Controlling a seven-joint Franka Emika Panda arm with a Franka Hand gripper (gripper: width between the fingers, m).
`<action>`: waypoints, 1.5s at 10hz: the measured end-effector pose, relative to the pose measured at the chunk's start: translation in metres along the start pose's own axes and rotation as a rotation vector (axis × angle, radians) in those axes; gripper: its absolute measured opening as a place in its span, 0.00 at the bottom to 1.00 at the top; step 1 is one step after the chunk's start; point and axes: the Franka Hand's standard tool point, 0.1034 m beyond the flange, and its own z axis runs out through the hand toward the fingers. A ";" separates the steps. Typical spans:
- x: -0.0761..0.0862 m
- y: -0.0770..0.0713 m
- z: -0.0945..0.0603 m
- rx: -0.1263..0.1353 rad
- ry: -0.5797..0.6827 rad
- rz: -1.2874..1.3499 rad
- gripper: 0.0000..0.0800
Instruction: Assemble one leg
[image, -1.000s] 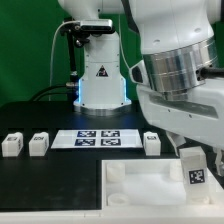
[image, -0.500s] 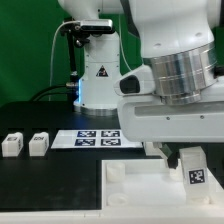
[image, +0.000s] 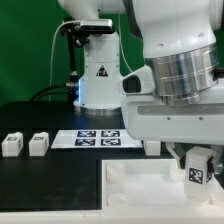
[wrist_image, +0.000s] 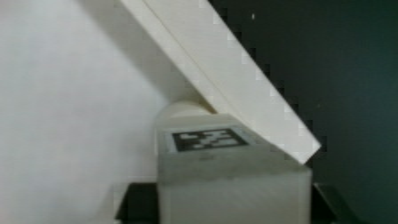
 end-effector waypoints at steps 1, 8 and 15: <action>0.000 0.000 0.000 0.001 -0.001 0.059 0.38; 0.001 0.001 0.001 0.061 -0.062 0.697 0.37; -0.009 -0.005 0.004 0.004 0.001 -0.108 0.80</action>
Offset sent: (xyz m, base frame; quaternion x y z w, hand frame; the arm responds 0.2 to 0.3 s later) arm 0.0094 0.0005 0.0006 0.0180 -0.0223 0.3289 0.9439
